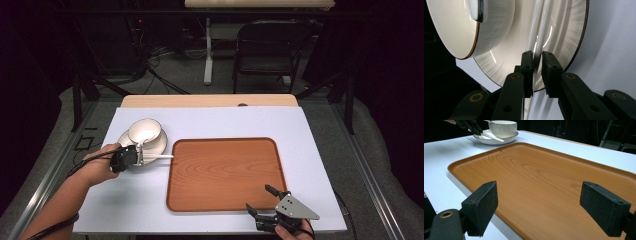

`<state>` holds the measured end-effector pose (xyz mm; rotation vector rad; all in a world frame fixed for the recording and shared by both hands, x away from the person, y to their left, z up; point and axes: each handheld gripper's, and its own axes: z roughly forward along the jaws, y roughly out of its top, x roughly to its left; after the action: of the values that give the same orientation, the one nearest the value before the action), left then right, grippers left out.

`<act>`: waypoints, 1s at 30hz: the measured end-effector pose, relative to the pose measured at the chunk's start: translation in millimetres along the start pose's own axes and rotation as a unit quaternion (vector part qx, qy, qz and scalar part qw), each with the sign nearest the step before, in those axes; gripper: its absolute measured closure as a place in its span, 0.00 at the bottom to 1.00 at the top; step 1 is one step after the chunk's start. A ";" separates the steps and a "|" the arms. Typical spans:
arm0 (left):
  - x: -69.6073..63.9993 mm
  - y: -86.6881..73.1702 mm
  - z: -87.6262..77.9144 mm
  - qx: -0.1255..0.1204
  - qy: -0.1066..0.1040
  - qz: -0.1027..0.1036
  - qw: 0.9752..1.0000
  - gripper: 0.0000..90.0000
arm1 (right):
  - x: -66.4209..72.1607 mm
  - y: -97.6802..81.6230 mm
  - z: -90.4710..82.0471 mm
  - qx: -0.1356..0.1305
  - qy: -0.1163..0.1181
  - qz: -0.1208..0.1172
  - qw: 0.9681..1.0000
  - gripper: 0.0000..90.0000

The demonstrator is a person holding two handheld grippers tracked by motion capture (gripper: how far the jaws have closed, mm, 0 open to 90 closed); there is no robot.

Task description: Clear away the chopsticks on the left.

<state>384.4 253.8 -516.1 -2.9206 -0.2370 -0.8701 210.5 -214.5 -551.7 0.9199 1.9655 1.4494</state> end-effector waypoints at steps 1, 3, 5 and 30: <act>-0.4 -0.2 0.2 0.002 -0.002 0.003 1.000 0.89 | 0.0 0.0 0.0 0.000 0.000 0.000 1.000 0.16; -0.8 -0.7 0.1 0.001 -0.001 0.006 1.000 0.89 | 0.0 -0.1 0.2 0.000 0.000 0.001 1.000 0.16; -0.8 -1.3 0.5 0.003 -0.002 0.006 1.000 0.89 | -0.1 -0.1 0.2 0.000 0.000 0.000 1.000 0.16; -5.5 -2.7 -3.7 -0.004 -0.005 0.031 0.999 0.94 | -0.6 -0.3 0.4 0.002 0.001 0.004 1.000 0.16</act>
<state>377.4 255.3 -516.0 -2.9231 -0.1427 -0.8507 211.2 -214.8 -552.2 0.9279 1.9683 1.4522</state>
